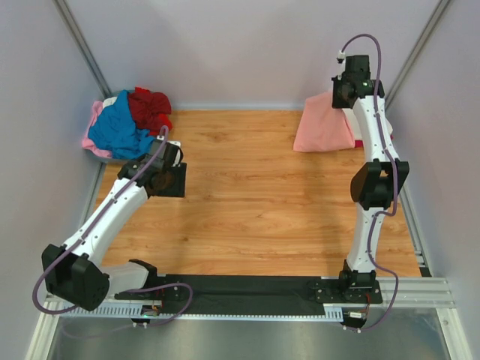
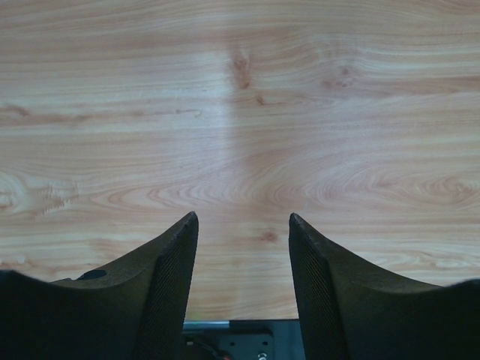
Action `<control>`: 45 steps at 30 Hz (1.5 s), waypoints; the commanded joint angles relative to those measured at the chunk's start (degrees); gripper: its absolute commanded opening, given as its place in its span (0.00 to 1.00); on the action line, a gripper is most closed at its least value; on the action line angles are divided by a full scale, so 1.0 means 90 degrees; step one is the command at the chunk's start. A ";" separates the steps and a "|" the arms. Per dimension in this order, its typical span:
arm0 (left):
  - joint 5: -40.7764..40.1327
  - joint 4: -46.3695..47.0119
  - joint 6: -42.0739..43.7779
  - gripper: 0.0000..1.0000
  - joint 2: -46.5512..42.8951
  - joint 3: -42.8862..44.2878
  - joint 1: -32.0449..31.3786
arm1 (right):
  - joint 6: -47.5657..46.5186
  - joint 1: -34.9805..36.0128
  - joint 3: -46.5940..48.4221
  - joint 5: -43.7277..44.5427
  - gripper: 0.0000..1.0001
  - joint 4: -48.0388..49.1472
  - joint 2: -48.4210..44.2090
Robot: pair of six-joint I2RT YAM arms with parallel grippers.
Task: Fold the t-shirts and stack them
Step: Neatly place the folded tshirt to the corner
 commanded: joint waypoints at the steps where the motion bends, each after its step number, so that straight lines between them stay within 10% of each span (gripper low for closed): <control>1: -0.0085 0.0024 0.0132 0.59 0.0093 0.0012 -0.0011 | -0.0969 -0.0047 0.0442 0.0282 0.00 0.0573 -0.0020; 45: 0.0110 -0.0064 0.0141 0.53 0.0884 0.0129 -0.0011 | -0.1401 -0.0721 0.0891 -0.0245 0.00 0.1200 -0.0538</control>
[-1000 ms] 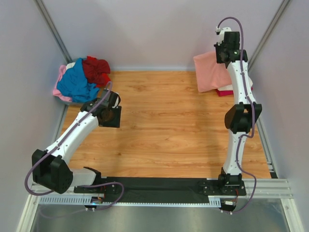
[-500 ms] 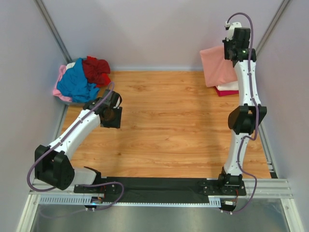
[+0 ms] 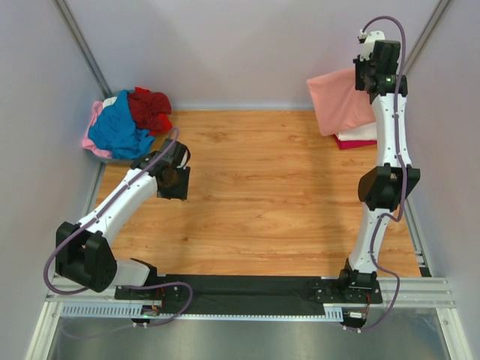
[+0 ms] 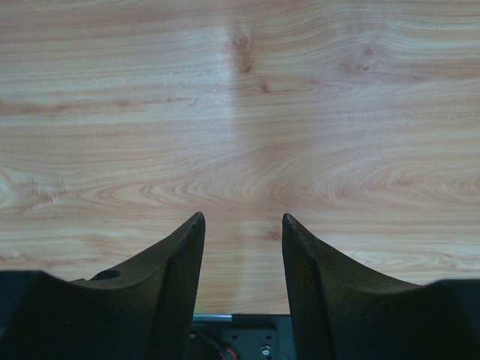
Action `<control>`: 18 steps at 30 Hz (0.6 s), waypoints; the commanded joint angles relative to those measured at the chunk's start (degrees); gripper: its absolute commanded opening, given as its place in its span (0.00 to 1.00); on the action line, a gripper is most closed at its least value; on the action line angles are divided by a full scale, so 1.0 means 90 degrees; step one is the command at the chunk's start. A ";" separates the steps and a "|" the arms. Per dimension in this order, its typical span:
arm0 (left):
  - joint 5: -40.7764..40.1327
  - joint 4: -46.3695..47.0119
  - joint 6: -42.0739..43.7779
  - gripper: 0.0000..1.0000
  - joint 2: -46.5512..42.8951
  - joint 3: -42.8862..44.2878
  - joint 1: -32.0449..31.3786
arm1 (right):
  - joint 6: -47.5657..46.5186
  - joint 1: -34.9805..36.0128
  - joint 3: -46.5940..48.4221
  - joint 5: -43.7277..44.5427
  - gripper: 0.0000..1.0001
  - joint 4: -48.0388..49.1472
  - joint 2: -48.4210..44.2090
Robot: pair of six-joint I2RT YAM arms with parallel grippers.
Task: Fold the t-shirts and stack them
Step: Neatly place the folded tshirt to the corner
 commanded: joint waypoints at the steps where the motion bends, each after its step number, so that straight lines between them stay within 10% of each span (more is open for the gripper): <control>1: 0.0052 -0.0055 0.0137 0.53 0.0059 0.0138 -0.0011 | 0.0081 -0.0174 0.0071 -0.0151 0.00 0.0338 -0.0380; 18: 0.0091 -0.0084 0.0127 0.52 0.0274 0.0139 -0.0011 | 0.0032 -0.0516 0.0451 0.0181 0.00 0.0767 0.0899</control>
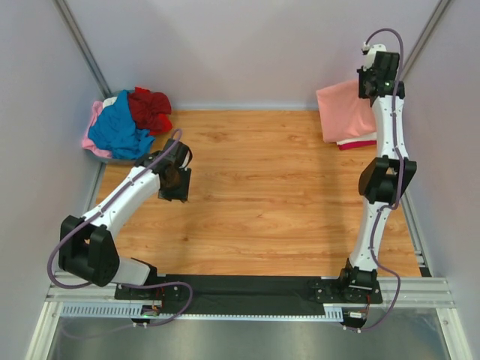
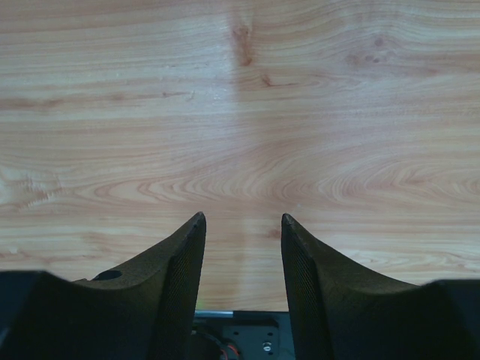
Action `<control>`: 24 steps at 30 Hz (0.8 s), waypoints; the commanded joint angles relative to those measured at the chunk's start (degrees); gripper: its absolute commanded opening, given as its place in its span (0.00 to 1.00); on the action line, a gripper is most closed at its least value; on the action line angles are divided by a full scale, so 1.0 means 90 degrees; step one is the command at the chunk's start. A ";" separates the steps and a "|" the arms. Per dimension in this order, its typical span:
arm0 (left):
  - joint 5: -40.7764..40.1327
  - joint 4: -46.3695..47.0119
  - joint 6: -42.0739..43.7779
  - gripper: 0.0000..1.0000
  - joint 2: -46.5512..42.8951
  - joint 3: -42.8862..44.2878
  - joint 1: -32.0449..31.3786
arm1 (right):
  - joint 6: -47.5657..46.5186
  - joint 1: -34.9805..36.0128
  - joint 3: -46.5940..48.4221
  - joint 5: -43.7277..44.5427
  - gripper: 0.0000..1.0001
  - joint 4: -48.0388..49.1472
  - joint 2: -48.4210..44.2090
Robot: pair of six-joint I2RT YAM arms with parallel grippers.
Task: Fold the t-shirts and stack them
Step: Neatly place the folded tshirt to the corner
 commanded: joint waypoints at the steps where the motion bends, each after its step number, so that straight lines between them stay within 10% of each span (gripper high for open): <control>1: 0.0093 -0.0028 0.0127 0.52 0.0036 0.0139 -0.0011 | 0.0007 -0.0164 0.0357 0.0215 0.00 0.0655 0.0241; 10: 0.0133 -0.0048 0.0117 0.51 0.0026 0.0129 -0.0119 | -0.0022 -0.0662 0.0075 0.0771 0.03 0.2684 0.1071; 12: 0.0133 -0.0067 0.0117 0.51 0.0007 0.0139 -0.0119 | -0.0080 -0.0711 0.0073 0.1295 0.23 0.3719 0.1567; 14: 0.0113 -0.0057 0.0117 0.51 -0.0052 0.0139 -0.0128 | 0.0094 -0.0741 0.0249 0.1591 1.00 0.4344 0.1891; 24: -0.0063 -0.0087 0.0098 0.51 -0.0208 0.0158 -0.0128 | 0.1091 -0.0702 -0.1310 0.2345 1.00 0.5607 0.0722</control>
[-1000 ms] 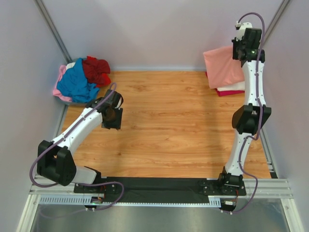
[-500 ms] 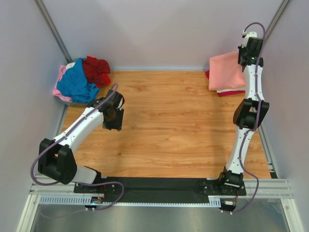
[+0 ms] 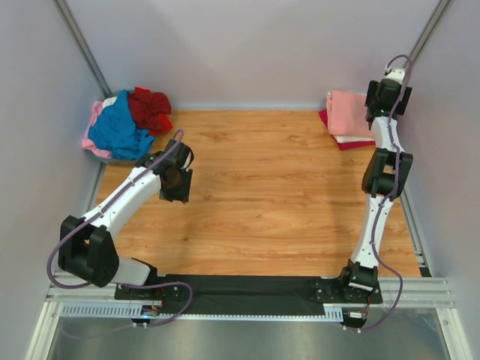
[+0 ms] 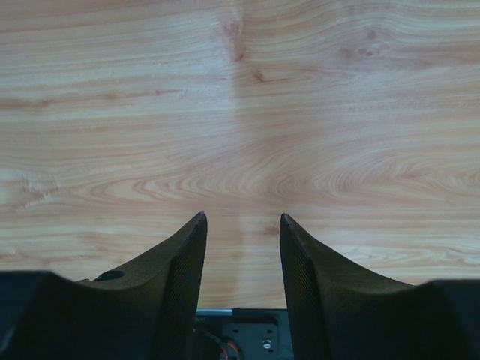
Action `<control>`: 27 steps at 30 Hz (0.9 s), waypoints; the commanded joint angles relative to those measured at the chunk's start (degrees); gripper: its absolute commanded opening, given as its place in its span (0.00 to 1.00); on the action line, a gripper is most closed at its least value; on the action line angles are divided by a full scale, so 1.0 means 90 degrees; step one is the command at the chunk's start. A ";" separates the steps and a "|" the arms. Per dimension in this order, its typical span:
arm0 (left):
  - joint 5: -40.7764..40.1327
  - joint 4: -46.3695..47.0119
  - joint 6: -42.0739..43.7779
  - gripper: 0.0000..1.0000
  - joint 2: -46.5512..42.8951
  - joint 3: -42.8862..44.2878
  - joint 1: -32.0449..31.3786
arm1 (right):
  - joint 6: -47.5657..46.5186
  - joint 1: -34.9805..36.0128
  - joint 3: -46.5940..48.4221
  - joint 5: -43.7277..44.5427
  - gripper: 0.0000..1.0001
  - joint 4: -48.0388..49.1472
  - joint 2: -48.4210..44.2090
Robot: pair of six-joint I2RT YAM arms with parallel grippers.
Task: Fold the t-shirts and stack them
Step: Neatly place the folded tshirt to the corner, then reset both grippers
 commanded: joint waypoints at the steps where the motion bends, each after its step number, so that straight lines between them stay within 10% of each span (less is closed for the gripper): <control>1: -0.0099 -0.0055 0.0098 0.51 -0.0269 0.0158 -0.0017 | 0.0504 0.0061 -0.0487 0.0309 1.00 0.1328 -0.1389; 9: -0.0187 -0.0036 0.0107 0.51 -0.0581 0.0168 -0.0026 | 0.1788 0.0480 -0.1326 -0.0031 1.00 0.0568 -0.3624; 17: -0.0373 0.0150 0.0098 0.52 -0.1411 0.0021 -0.0027 | 0.4203 0.1095 -0.6215 -0.1769 1.00 0.2764 -0.6866; 20: -0.0431 0.0160 0.0098 0.53 -0.1577 0.0021 -0.0026 | 0.4235 0.1612 -0.6396 -0.2620 1.00 0.2006 -0.7152; 27: -0.0734 0.0315 0.0078 0.71 -0.2279 -0.0047 -0.0026 | 0.2926 0.4687 -0.7538 -0.1119 1.00 0.0757 -0.7651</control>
